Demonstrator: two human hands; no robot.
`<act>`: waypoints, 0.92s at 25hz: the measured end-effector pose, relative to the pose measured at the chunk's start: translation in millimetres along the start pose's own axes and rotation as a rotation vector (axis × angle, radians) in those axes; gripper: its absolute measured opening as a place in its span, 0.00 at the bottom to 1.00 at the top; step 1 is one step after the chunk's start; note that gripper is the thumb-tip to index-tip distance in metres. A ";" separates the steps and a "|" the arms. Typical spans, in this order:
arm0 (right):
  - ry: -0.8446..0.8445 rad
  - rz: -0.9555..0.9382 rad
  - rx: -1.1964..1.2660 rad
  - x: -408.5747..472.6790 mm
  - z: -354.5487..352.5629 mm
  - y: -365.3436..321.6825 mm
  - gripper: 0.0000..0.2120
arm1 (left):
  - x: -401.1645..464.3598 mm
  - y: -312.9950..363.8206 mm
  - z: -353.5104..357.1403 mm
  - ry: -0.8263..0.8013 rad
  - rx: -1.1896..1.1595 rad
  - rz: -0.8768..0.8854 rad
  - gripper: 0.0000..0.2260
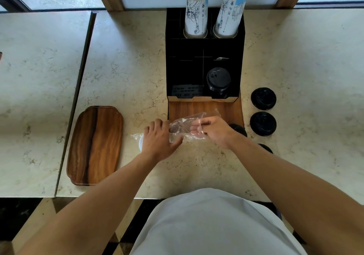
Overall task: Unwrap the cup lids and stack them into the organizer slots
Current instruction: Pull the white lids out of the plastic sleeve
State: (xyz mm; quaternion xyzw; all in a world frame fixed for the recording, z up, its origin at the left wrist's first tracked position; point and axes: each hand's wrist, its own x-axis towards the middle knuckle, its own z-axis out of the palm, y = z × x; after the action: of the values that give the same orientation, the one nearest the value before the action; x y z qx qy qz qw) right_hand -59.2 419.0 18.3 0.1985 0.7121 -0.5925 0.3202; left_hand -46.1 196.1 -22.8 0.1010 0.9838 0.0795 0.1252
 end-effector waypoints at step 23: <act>-0.364 0.145 -0.110 21.7 38.2 -14.8 0.11 | -58.8 -57.5 18.5 0.044 -0.206 -0.040 0.47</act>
State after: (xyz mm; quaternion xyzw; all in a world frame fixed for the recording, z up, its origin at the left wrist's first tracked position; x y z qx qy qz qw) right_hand -76.1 376.6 10.4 0.1210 0.6576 -0.5541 0.4959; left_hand 4.2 130.1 -37.5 0.0664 0.9747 0.1800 0.1151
